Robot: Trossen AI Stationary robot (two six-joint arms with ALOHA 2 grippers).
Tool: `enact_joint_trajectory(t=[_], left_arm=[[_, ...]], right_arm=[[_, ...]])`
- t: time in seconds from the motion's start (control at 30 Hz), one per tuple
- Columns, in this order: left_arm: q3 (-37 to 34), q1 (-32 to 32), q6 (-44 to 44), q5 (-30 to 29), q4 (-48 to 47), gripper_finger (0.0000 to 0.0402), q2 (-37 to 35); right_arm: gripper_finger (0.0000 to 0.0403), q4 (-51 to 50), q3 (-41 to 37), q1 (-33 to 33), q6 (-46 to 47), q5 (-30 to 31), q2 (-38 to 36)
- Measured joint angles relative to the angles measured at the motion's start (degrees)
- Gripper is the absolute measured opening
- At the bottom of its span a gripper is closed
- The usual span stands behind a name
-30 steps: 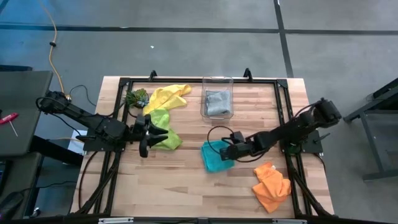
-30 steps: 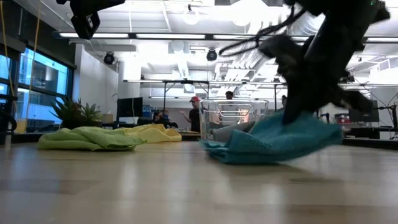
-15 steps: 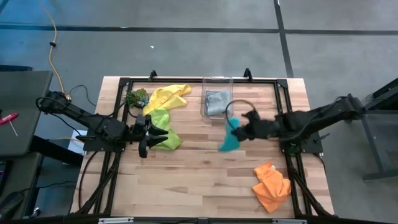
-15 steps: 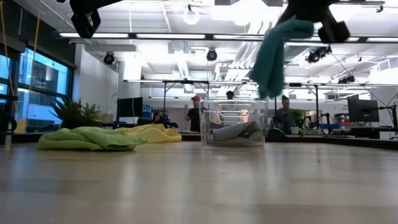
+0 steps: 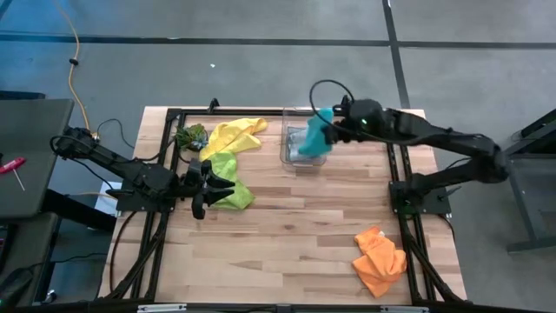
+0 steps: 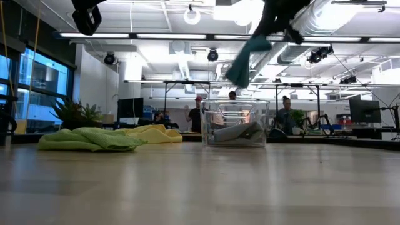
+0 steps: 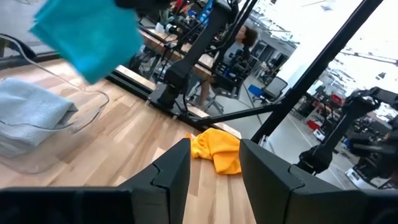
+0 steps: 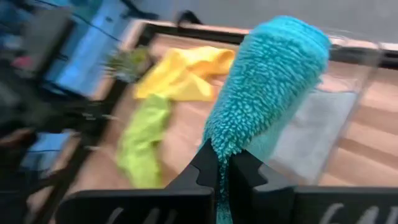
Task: Fold microfiber towels
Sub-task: Put the blue microfiber cloth into the transparent bin
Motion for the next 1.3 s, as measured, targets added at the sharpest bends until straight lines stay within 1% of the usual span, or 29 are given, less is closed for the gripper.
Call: enact_joint_trajectory(t=[0.13,0.3,0.43,0.53,0.7,0.87,1.03,1.2,1.3], left_arm=[[0.00,0.01,0.28,0.00,-0.03,0.0129,0.00],[0.00,-0.01,0.74,0.00,-0.08,0.0129,0.02],[0.00,-0.01,0.87,-0.08,-0.10,0.0129,0.02],[0.00,-0.01,0.89,-0.10,-0.10,0.0129,0.02],[0.00,-0.01,0.91,-0.40,-0.14,0.0129,0.02],[0.00,0.01,0.91,-0.48,-0.16,0.0129,0.02],[0.00,-0.01,0.91,-0.52,-0.19,0.0129,0.02],[0.00,0.01,0.91,-2.14,-0.16,0.0129,0.02],[0.00,0.00,0.91,-2.27,-0.16,0.0129,0.02]], right_arm=[[0.0000,2.71,-1.67,-4.66,-1.66,-4.27,6.25],[0.0000,16.27,-2.51,-8.18,-1.30,-9.87,13.57],[0.0000,23.17,-2.51,-9.86,0.15,-12.04,16.99],[0.0000,20.85,-2.51,-10.33,-1.05,-12.12,18.02],[0.0000,12.47,-2.53,-10.92,-2.93,-12.68,21.51],[0.0000,8.94,-2.55,-11.35,-3.34,-12.81,24.62],[0.0000,5.34,-2.55,-13.48,-5.31,-10.04,25.07],[0.0000,2.13,-2.55,-14.79,-4.85,-10.25,25.07],[0.0000,2.20,-2.55,-14.79,-4.19,-10.72,25.07]])
